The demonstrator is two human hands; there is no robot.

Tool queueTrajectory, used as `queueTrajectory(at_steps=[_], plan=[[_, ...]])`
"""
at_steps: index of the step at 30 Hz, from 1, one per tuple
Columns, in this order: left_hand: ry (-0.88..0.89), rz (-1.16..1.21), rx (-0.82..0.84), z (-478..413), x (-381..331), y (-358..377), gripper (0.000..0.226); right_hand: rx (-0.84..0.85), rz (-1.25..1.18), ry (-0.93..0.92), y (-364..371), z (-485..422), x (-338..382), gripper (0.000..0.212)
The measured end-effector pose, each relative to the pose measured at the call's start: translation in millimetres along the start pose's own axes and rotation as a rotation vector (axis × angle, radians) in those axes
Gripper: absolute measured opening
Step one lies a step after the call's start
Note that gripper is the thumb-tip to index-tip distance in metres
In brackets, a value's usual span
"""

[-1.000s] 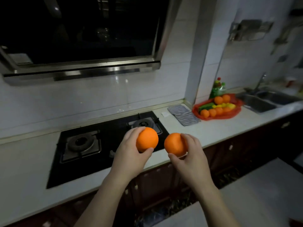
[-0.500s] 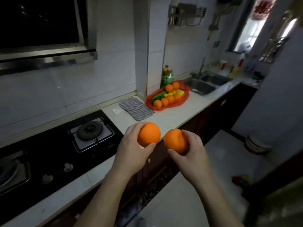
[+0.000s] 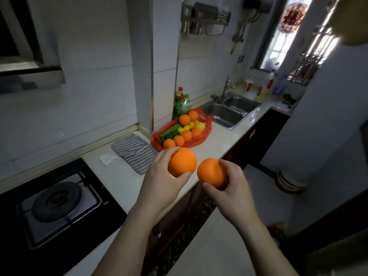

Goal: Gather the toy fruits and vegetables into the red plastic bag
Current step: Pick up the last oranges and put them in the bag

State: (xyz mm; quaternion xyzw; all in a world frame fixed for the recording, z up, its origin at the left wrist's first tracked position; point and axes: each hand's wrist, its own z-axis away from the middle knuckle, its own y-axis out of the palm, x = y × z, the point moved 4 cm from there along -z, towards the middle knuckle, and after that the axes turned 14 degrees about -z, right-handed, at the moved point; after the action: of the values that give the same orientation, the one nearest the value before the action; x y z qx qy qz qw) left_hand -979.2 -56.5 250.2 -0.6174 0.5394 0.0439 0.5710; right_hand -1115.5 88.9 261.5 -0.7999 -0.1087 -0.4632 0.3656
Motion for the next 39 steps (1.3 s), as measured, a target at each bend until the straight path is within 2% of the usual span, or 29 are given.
queueTrajectory(at_steps=[10,19,26,32,39], plan=[[-0.049,-0.076,0.034,-89.5,-2.7,62.7,0.070,-0.010,-0.088,0.050,-9.5,-100.1,-67.2,0.075],[-0.110,-0.139,-0.039,-194.2,-55.7,163.0,0.071,0.070,-0.160,-0.032,-60.6,-232.1,-155.2,0.077],[-0.239,-0.176,-0.093,-252.2,-81.3,222.1,0.071,0.203,-0.198,-0.043,-89.0,-328.6,-208.0,0.075],[-0.373,-0.217,-0.128,-272.1,-68.0,228.8,0.072,0.338,-0.245,-0.078,-67.1,-374.3,-221.5,0.072],[-0.551,-0.225,-0.187,-292.3,-5.5,224.3,0.070,0.501,-0.205,-0.090,-6.6,-418.0,-218.4,0.074]])
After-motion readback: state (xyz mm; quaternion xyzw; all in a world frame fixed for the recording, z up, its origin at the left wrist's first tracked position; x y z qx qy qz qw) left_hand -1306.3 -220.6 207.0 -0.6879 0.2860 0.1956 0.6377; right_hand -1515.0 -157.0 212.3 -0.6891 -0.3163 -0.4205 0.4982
